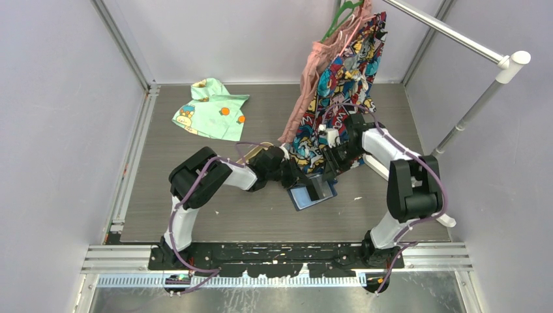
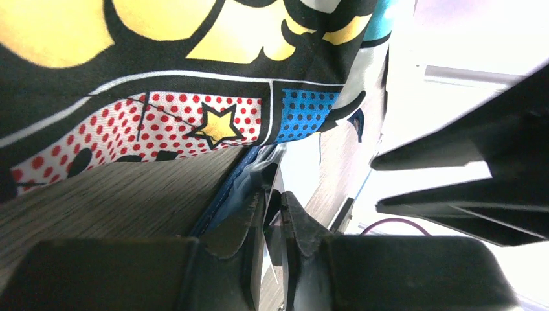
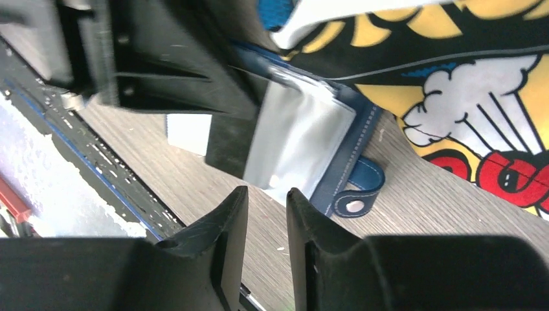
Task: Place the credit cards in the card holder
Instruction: Insert the credit card into the card holder.
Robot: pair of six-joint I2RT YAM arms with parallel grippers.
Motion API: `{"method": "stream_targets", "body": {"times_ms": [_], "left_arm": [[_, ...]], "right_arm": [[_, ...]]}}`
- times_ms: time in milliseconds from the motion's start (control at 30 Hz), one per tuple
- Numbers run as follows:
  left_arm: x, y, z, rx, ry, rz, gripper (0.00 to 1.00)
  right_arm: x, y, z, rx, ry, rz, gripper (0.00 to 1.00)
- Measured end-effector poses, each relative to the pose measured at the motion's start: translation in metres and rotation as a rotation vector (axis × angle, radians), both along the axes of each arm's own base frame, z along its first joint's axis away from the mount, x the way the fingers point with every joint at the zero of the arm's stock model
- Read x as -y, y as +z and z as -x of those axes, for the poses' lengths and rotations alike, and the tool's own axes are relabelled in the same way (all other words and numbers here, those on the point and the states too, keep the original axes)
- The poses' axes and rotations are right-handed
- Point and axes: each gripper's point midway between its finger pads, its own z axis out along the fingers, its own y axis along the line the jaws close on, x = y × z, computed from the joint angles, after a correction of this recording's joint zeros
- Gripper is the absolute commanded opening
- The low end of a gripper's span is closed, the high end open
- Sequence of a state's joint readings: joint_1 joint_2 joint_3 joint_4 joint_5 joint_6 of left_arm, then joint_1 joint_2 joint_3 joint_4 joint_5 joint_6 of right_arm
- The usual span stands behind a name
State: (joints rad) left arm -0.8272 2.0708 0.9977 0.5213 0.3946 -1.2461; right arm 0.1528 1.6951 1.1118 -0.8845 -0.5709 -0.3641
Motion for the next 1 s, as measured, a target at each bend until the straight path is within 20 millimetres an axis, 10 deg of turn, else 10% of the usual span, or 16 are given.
{"method": "stream_targets", "body": {"times_ms": [367,600,1000], "left_arm": [[0.0,0.0,0.0,-0.001,-0.002,0.002,0.17],[0.0,0.001,0.0,-0.002,-0.002,0.004,0.18],[0.003,0.0,0.002,0.003,-0.02,0.021,0.19]], "right_arm": [[-0.06,0.039,0.044,0.257,0.309,-0.225,0.06],[-0.092,0.016,0.069,0.342,0.525,-0.196,0.06],[-0.094,-0.011,0.053,0.525,0.634,-0.014,0.07]]}}
